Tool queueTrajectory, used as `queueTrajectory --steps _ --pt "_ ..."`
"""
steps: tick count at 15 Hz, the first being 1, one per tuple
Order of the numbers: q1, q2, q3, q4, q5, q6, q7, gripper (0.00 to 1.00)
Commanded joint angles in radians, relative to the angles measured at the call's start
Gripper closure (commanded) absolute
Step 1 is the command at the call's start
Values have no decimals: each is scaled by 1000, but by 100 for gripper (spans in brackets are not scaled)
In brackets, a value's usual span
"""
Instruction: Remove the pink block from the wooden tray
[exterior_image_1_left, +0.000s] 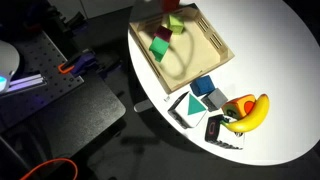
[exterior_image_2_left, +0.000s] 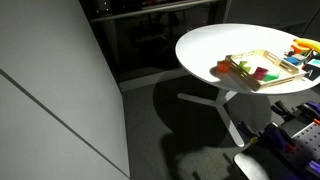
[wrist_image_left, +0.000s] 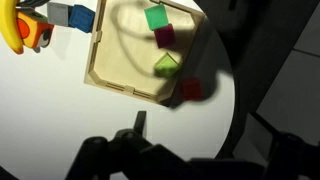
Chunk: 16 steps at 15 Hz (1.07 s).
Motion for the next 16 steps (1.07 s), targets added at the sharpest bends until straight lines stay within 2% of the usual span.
queueTrajectory --steps 1,7,16 --pt "-24 2 21 3 6 -2 -5 0" --pt "-28 39 21 16 14 -8 -9 0" --pt "-42 195 33 50 24 -28 -33 0"
